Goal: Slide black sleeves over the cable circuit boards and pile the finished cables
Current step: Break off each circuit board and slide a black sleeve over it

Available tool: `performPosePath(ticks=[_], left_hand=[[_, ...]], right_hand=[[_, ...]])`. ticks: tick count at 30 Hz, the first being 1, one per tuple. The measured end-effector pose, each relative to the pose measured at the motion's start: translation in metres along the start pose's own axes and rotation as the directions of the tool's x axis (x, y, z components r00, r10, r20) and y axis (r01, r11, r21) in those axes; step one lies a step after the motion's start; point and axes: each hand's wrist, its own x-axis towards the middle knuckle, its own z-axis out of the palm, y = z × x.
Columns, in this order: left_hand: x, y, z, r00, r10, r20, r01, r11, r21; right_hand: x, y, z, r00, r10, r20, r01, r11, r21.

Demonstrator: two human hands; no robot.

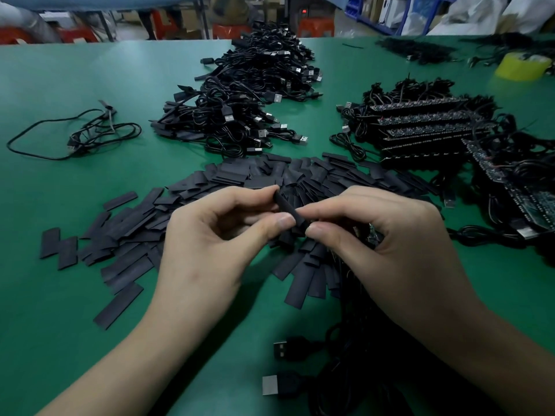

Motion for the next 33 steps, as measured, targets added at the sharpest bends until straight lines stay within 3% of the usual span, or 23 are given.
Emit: performPosePath(ticks=[7, 12, 14, 20, 33], left_hand=[[0.001, 0.002, -0.001, 0.999, -0.051, -0.006, 0.050, 0.994, -0.094], [0.001, 0.000, 0.000, 0.985, -0.170, 0.035, 0.173, 0.940, -0.295], [0.002, -0.001, 0.000, 0.977, -0.203, 0.071, 0.215, 0.912, -0.349], [0.004, 0.000, -0.002, 0.978, -0.178, 0.110, 0.207, 0.903, -0.377], [0.002, 0.000, -0.001, 0.959, -0.219, 0.181, 0.270, 0.903, -0.334]], right_hand=[[-0.001, -0.002, 0.000, 0.998, -0.055, 0.014, 0.057, 0.986, -0.155], [0.000, -0.002, -0.002, 0.982, -0.187, -0.019, 0.172, 0.935, -0.309], [0.000, -0.002, -0.002, 0.983, -0.182, -0.008, 0.172, 0.942, -0.288], [0.005, 0.000, -0.011, 0.998, -0.041, 0.044, 0.041, 0.999, -0.003], [0.009, 0.007, -0.018, 0.978, -0.172, 0.115, 0.188, 0.970, -0.153]])
